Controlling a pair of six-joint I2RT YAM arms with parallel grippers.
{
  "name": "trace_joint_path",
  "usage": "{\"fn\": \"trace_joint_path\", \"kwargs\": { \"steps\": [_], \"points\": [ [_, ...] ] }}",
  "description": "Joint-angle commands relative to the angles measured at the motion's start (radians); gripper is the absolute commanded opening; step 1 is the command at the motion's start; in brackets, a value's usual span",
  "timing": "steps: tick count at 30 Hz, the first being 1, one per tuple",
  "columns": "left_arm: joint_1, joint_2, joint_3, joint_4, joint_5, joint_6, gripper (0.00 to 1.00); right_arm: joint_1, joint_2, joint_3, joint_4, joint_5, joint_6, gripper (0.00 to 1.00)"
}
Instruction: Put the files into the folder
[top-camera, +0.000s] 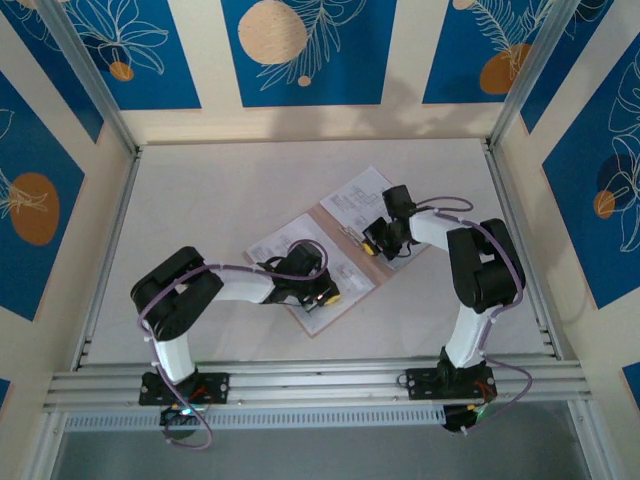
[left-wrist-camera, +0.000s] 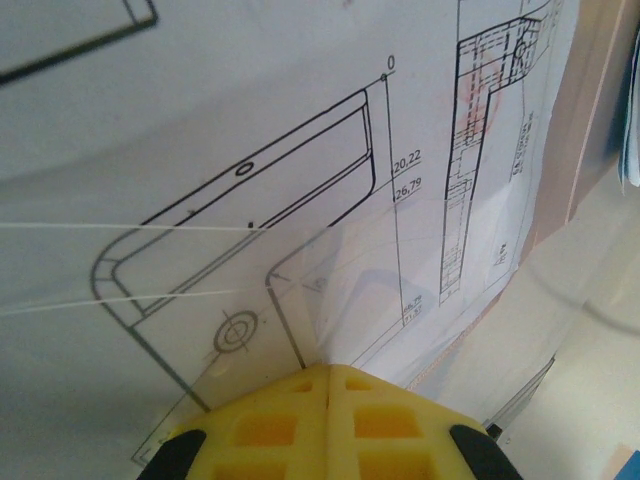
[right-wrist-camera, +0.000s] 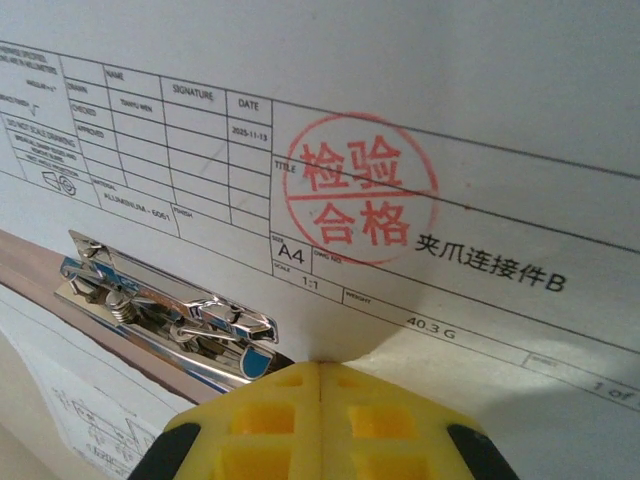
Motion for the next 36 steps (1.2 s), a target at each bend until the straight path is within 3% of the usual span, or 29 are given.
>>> {"fn": "trace_joint_path", "kwargs": {
  "steps": [1,15,27,36],
  "points": [
    [0.004,0.026,-0.043,-0.194,0.006,0.017,0.00,0.019,0.098,-0.032,-0.127,0.153,0.021,0.00],
    [0.010,0.023,-0.029,-0.217,-0.002,0.037,0.00,0.081,0.037,0.103,-0.201,0.134,-0.022,0.00],
    [0.013,0.017,-0.013,-0.253,-0.014,0.077,0.00,0.089,-0.107,0.170,-0.243,0.090,-0.067,0.27],
    [0.033,-0.049,0.001,-0.430,-0.065,0.231,0.00,0.067,-0.203,0.027,-0.178,-0.023,-0.166,0.28]
  ]
}}
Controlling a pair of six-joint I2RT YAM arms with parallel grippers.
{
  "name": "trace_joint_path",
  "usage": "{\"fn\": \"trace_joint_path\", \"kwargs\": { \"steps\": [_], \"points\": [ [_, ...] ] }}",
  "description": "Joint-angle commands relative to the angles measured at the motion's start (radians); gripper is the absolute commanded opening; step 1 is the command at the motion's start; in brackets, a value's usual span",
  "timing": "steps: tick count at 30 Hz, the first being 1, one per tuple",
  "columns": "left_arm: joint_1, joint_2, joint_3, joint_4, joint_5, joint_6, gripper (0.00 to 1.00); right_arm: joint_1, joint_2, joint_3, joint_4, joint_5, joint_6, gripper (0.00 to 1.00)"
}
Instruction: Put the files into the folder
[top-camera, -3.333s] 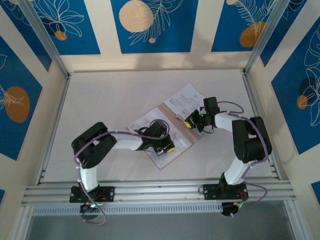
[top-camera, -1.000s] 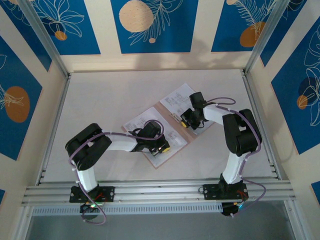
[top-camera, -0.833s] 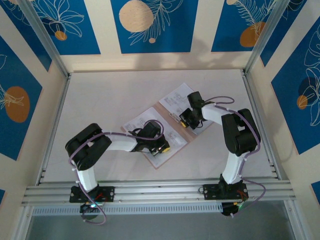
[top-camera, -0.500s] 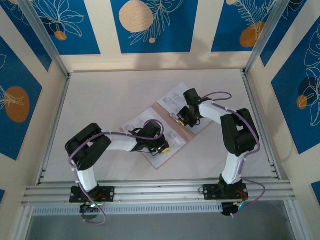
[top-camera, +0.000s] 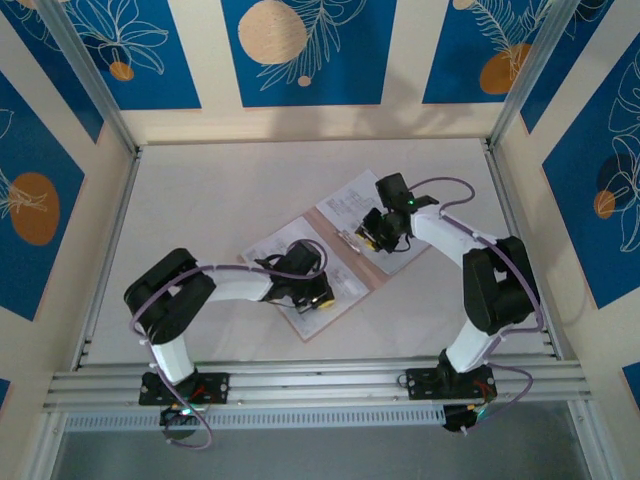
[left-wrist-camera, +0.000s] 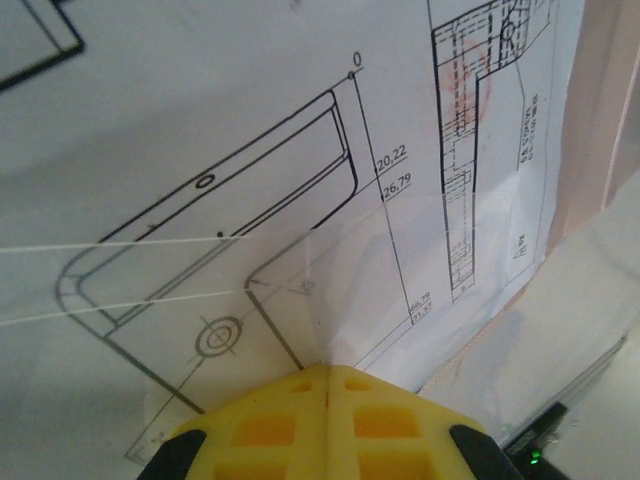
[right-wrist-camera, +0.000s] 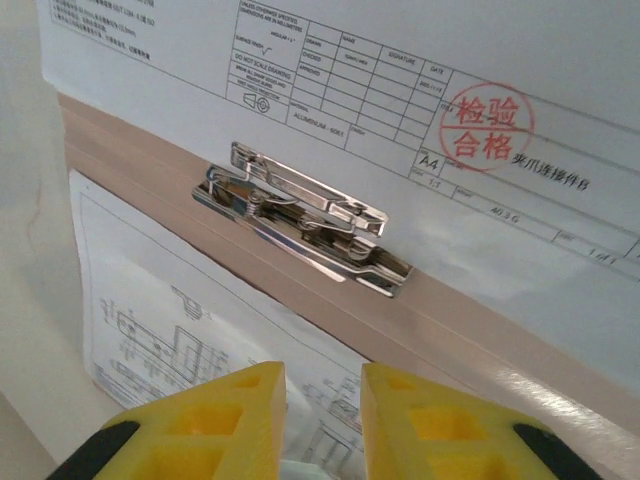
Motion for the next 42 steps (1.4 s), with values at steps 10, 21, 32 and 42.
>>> {"fn": "trace_joint_path", "kwargs": {
  "steps": [10,21,32,42],
  "points": [
    [0.096,-0.084,-0.040,-0.392,-0.129,0.232,0.00,0.040,-0.146,-0.202,0.039,-0.125,-0.101,0.27],
    [0.240,-0.179,-0.069,-0.529,-0.183,0.395,0.00,0.106,-0.190,-0.280,0.115,-0.139,-0.089,0.27],
    [0.309,-0.203,-0.067,-0.526,-0.144,0.433,0.02,0.240,-0.052,-0.205,0.163,-0.189,-0.085,0.19],
    [0.327,-0.324,-0.027,-0.556,-0.123,0.395,0.38,0.320,0.046,-0.165,0.198,-0.212,-0.077,0.14]
  ]
}}
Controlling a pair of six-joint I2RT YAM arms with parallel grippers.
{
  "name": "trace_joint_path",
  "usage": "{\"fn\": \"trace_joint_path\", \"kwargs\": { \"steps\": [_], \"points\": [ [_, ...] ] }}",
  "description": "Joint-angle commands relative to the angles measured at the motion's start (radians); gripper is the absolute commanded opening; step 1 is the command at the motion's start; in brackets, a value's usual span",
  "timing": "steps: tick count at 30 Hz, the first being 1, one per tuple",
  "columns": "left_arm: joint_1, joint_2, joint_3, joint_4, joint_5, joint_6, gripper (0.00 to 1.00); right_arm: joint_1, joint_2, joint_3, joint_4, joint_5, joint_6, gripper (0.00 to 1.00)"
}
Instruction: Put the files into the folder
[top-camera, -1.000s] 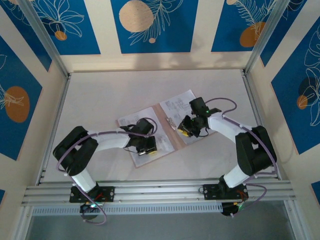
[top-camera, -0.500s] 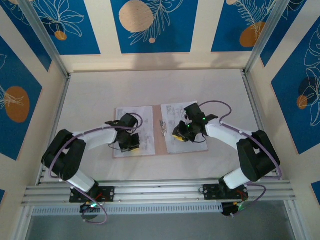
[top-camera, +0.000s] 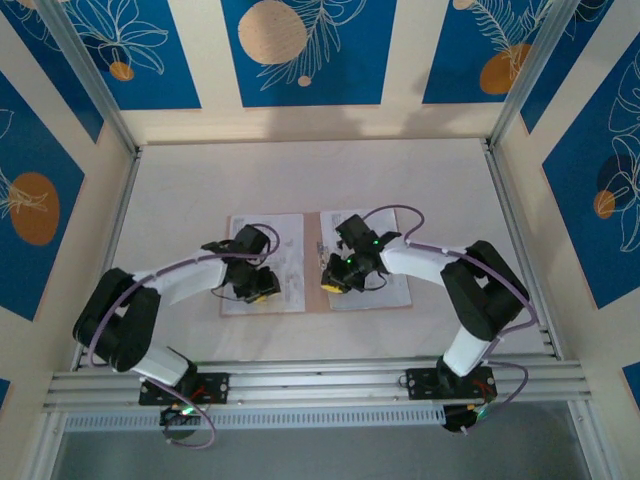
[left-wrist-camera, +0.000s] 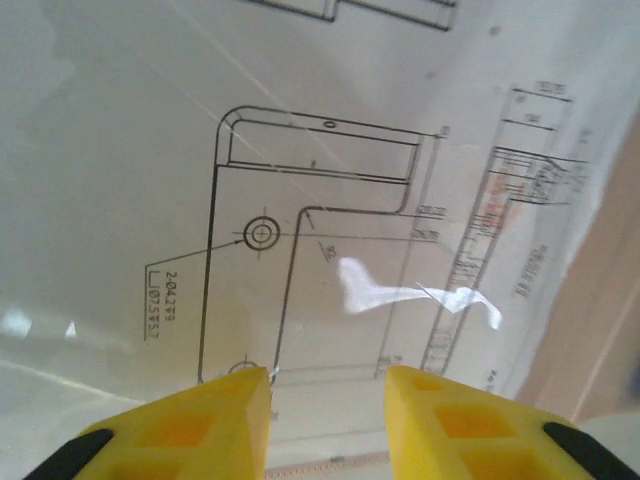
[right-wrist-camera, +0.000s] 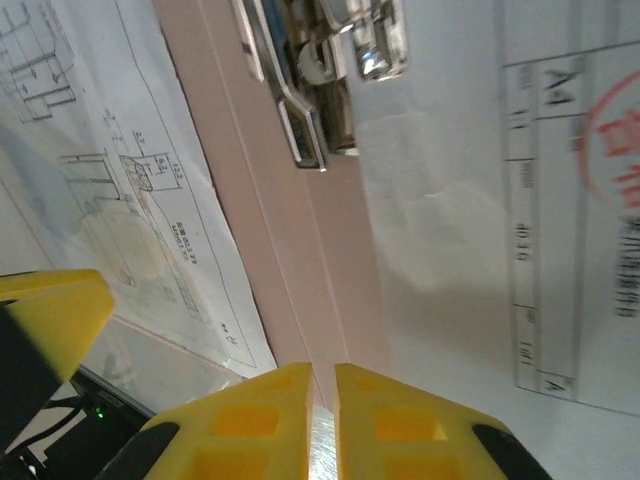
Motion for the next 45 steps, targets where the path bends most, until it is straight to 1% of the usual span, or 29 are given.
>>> {"fn": "trace_joint_path", "kwargs": {
  "steps": [1,6,11,14,18,19,23,31,34,40,45],
  "points": [
    [0.037,-0.057,0.027,-0.055,0.018,-0.001,0.38,0.015,0.029,0.022,0.017,-0.033,0.008,0.14],
    [0.166,-0.100,0.001,-0.081,0.052,0.036,0.42,0.029,0.063,0.020,0.037,-0.048,0.020,0.13],
    [0.324,-0.113,-0.006,-0.113,0.083,0.114,0.49,0.028,0.091,0.010,0.047,-0.055,0.029,0.11],
    [0.410,-0.093,0.009,-0.139,0.087,0.180,0.52,0.024,0.105,0.004,0.043,-0.060,0.031,0.10],
    [0.480,-0.043,0.030,-0.156,0.094,0.270,0.55,0.018,0.119,-0.009,0.043,-0.067,0.032,0.09],
    [0.494,-0.031,0.037,-0.163,0.092,0.290,0.55,0.018,0.123,-0.014,0.046,-0.069,0.032,0.07],
    [0.518,0.004,0.049,-0.133,0.111,0.355,0.60,0.012,0.133,-0.032,0.055,-0.077,0.033,0.06],
    [0.518,0.067,0.045,-0.047,0.139,0.446,0.61,0.007,0.138,-0.054,0.057,-0.075,0.027,0.06],
    [0.518,0.092,0.042,-0.035,0.132,0.475,0.61,0.007,0.134,-0.060,0.056,-0.074,0.025,0.06],
    [0.503,0.108,0.012,-0.001,0.160,0.498,0.60,0.007,0.134,-0.061,0.053,-0.074,0.020,0.05],
    [0.489,0.084,-0.042,0.047,0.212,0.480,0.60,0.003,0.138,-0.061,0.054,-0.077,0.018,0.05]
  ]
}}
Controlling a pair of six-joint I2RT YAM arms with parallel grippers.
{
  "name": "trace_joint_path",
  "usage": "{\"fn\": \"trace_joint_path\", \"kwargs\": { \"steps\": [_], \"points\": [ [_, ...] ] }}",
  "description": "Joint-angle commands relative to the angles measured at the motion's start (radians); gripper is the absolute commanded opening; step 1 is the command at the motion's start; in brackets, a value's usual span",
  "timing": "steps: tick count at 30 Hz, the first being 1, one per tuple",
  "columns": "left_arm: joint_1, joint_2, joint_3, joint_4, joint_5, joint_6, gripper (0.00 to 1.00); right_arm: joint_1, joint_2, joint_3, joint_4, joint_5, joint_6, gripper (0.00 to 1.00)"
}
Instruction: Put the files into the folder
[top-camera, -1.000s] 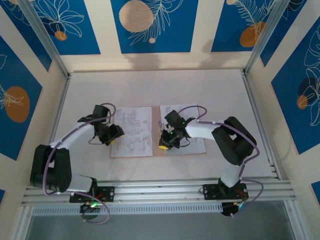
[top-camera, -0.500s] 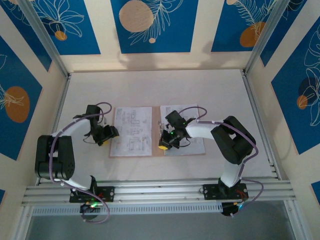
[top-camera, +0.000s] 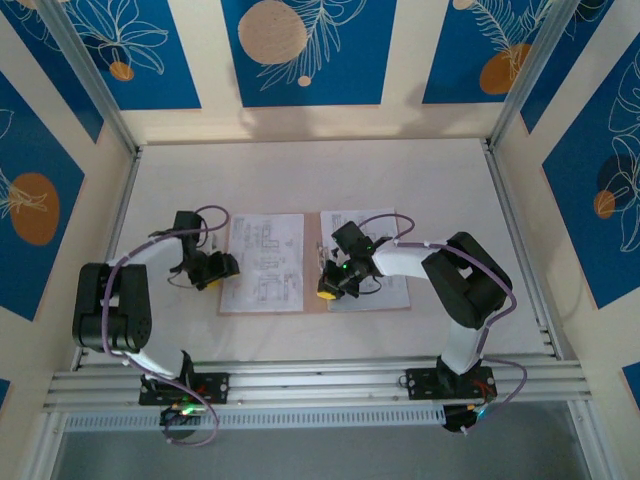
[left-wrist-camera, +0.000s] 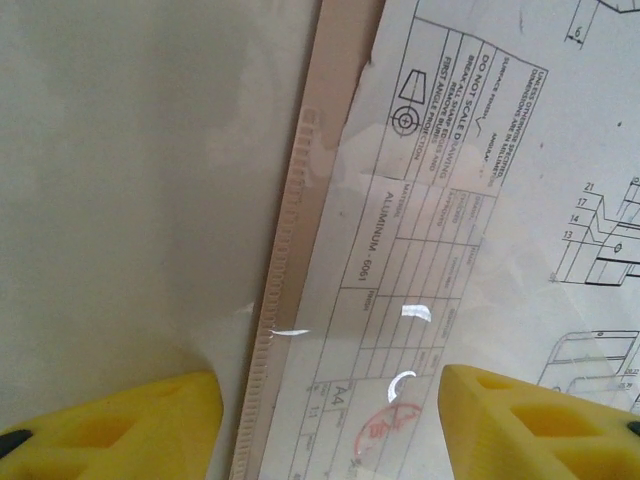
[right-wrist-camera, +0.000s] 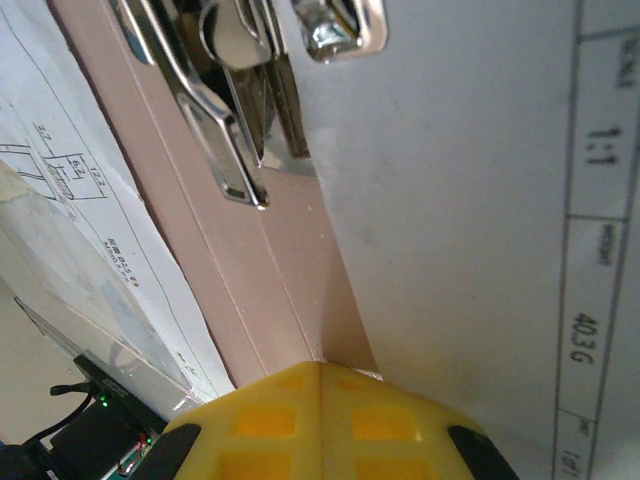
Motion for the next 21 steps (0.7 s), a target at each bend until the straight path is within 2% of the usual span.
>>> {"fn": "trace_joint_path", "kwargs": {
  "steps": [1,12,21],
  "points": [
    [-0.020,0.000,-0.058,0.085,0.098,0.011,0.59,0.000,0.038,-0.034,-0.051,0.010,-0.007,0.05],
    [-0.036,-0.114,-0.079,0.112,0.208,-0.013,0.55,-0.012,0.045,-0.035,-0.046,0.004,-0.009,0.05],
    [-0.039,-0.243,-0.052,0.054,0.215,-0.080,0.50,-0.023,0.050,-0.030,-0.044,-0.005,-0.020,0.04]
  ]
}}
